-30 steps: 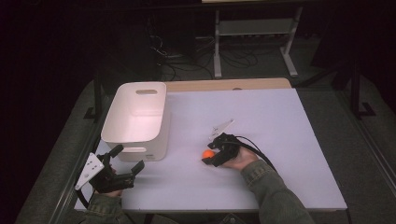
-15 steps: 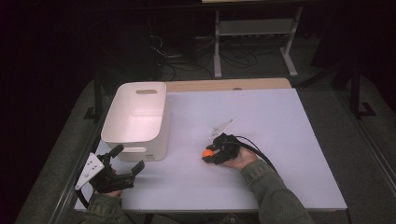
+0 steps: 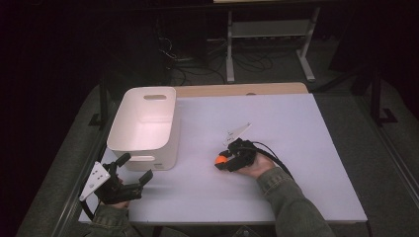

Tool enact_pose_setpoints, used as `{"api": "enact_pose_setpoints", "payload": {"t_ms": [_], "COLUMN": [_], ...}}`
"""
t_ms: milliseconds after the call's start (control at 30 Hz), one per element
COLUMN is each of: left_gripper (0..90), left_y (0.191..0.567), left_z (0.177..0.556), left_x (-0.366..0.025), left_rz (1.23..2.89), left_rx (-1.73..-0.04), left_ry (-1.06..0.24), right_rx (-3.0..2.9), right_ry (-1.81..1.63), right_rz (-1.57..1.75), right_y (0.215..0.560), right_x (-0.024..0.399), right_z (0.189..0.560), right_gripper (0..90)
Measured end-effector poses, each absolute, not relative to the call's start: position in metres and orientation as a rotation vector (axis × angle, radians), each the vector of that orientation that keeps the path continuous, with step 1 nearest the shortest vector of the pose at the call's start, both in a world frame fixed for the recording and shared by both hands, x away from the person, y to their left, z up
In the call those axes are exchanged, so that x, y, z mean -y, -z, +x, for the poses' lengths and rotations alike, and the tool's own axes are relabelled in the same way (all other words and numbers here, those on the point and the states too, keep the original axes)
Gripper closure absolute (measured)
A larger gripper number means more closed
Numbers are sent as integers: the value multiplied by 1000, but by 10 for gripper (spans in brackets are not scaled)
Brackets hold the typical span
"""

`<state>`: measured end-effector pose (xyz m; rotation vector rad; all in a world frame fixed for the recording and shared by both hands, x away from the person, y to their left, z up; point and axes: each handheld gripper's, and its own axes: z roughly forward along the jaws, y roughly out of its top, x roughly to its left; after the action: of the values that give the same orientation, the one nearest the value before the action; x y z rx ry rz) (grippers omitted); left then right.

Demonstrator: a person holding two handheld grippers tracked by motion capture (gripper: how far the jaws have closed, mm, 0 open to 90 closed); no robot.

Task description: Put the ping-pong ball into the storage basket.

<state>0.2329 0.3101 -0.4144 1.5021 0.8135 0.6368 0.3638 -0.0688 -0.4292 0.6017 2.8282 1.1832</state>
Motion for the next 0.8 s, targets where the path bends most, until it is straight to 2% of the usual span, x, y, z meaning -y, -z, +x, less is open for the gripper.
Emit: {"api": "enact_pose_setpoints", "payload": {"t_ms": [800], "left_gripper": [0], "left_y": [414], "left_z": [233], "left_x": [-310], "left_rz": [1495], "left_rx": [-812], "left_ry": [-635], "right_rx": [-2812], "right_ry": [-1218], "right_rz": [559], "right_y": [389], "right_x": [68], "right_z": [372], "right_gripper": [499]}}
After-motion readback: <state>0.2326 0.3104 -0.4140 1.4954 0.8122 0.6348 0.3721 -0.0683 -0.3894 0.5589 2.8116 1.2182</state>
